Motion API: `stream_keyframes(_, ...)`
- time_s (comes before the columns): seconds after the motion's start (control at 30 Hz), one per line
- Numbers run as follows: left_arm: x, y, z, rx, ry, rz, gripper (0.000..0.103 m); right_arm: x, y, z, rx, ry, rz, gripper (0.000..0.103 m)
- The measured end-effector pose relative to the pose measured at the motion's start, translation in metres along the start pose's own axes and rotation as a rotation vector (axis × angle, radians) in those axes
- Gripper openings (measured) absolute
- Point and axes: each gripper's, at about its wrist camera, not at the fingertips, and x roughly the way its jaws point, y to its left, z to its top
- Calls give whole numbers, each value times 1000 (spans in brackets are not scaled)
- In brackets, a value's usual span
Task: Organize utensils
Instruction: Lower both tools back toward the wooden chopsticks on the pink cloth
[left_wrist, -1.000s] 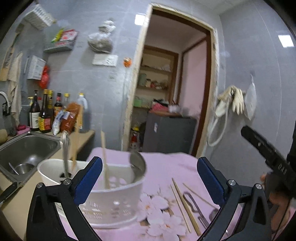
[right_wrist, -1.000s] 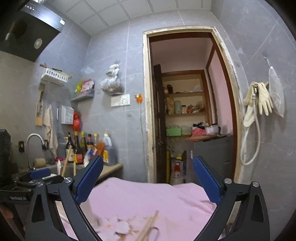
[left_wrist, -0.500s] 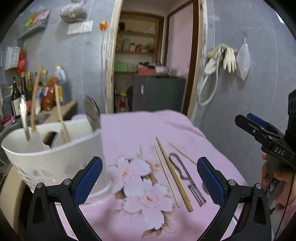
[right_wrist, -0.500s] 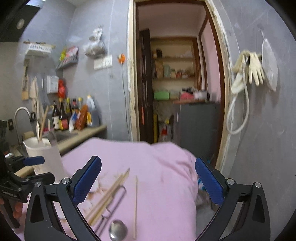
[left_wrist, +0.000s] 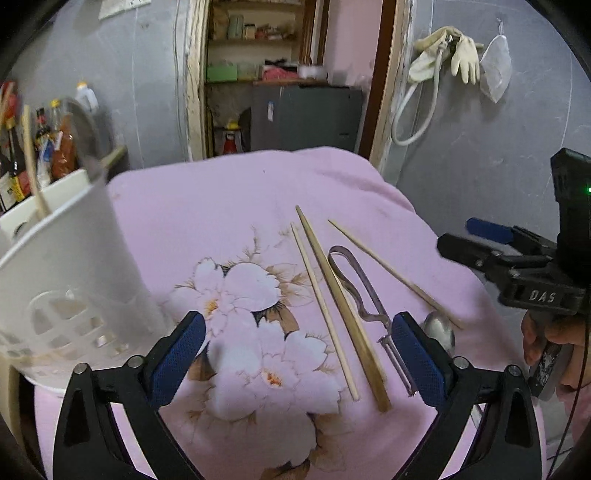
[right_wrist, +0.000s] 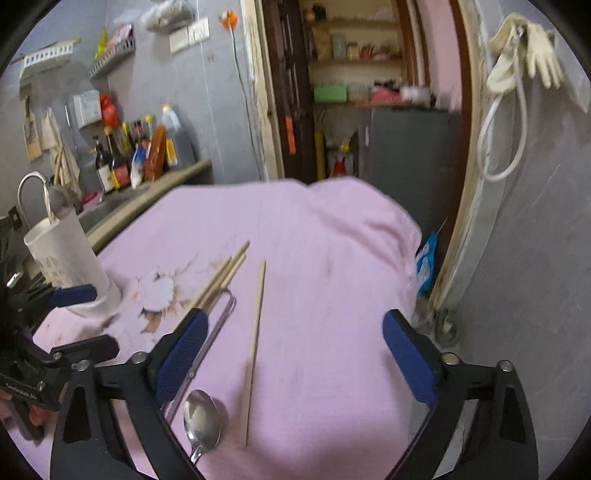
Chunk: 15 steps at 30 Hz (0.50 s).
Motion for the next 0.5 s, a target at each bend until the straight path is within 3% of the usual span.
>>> stream_keyframes(0.3,36,8,16,-29,142,-31,52,27,7,4,-31,124,54,49)
stream_keyframes(0.5,51,8,22,-30,186,-46,31,43,9,6,-49,196,96,33)
